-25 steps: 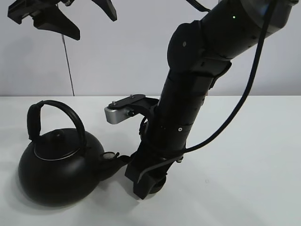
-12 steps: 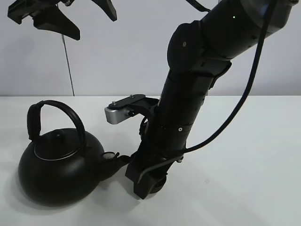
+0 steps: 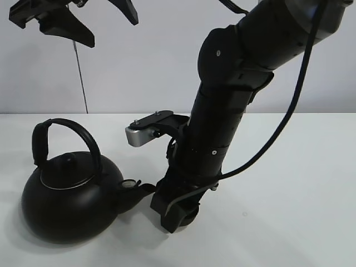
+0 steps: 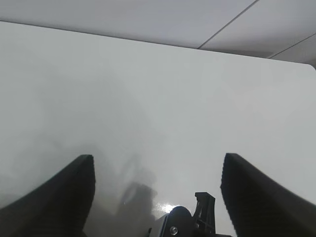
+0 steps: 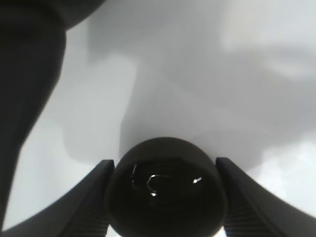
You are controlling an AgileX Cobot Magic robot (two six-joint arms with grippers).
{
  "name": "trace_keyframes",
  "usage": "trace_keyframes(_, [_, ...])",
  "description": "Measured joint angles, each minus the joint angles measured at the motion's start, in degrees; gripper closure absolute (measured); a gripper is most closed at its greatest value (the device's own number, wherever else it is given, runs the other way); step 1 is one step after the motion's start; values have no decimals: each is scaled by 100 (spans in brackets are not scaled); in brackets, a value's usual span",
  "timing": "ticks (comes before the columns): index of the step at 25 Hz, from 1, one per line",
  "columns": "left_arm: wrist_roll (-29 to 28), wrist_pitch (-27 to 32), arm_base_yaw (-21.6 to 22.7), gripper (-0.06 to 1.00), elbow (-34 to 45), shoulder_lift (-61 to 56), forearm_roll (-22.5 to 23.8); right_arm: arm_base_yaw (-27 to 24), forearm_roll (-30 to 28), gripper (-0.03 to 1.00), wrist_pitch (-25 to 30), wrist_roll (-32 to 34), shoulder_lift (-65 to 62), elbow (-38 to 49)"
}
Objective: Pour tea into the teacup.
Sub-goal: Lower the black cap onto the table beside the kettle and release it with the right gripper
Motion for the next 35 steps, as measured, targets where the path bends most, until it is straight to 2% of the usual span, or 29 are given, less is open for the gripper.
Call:
trace_keyframes(16, [0,0,0,42,0,0,0,0,-15,55,-6,29,0,0])
trace_keyframes(26, [0,0,0,42,0,0,0,0,-28,47,21,135,0,0])
trace_keyframes(35, [0,0,0,42,0,0,0,0,17,47,128,453,-119,0])
